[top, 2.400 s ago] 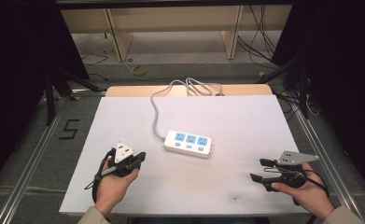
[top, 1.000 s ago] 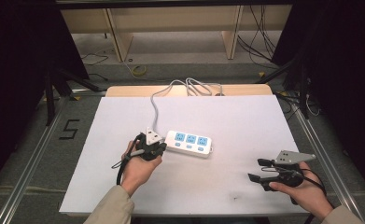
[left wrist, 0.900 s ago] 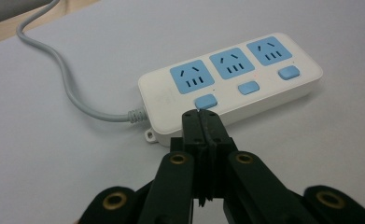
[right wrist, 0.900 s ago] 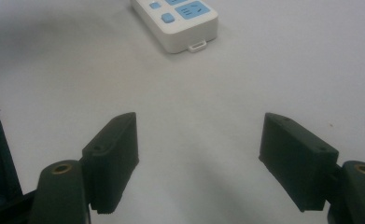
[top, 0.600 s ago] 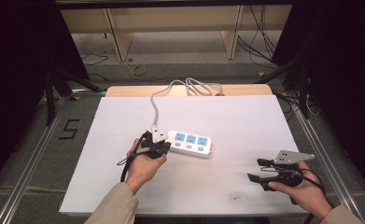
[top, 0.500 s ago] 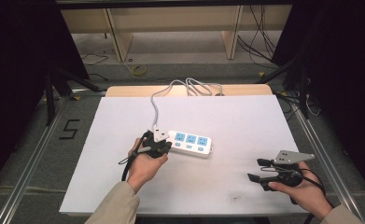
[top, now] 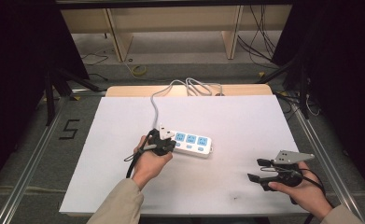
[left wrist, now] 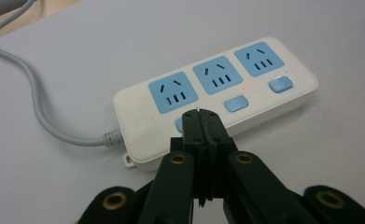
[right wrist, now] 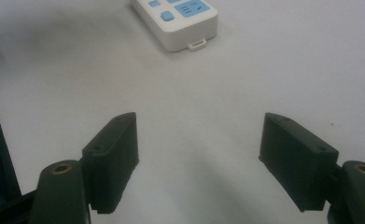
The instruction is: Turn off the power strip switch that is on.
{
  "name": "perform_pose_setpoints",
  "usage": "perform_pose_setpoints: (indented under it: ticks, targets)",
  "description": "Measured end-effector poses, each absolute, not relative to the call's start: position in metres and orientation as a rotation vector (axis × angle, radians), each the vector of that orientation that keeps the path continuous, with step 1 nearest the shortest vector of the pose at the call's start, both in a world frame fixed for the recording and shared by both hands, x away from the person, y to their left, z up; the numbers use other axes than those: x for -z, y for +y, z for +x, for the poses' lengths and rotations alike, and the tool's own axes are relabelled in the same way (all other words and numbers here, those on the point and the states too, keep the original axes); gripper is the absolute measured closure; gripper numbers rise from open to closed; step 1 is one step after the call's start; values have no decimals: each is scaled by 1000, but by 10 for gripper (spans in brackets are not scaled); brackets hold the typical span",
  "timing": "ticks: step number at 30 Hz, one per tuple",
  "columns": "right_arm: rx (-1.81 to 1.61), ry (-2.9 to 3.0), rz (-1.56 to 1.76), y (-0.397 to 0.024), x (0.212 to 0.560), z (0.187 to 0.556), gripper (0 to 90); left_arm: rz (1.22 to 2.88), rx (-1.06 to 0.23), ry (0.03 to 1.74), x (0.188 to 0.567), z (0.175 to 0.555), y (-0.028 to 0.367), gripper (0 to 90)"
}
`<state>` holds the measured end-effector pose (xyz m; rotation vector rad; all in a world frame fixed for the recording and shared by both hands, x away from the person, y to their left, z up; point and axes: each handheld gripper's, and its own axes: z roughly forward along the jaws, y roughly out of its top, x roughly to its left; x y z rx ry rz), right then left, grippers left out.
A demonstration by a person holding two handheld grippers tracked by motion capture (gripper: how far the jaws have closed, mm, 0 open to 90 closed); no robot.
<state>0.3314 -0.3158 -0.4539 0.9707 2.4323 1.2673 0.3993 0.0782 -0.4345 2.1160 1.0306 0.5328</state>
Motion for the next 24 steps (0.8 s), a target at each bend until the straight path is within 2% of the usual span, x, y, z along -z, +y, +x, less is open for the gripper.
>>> perform_pose_setpoints:
  ticks: [24]
  targets:
    - [-1268,2432,974,-316,454,331,283,2123,-530,1032,436,411,67,900]
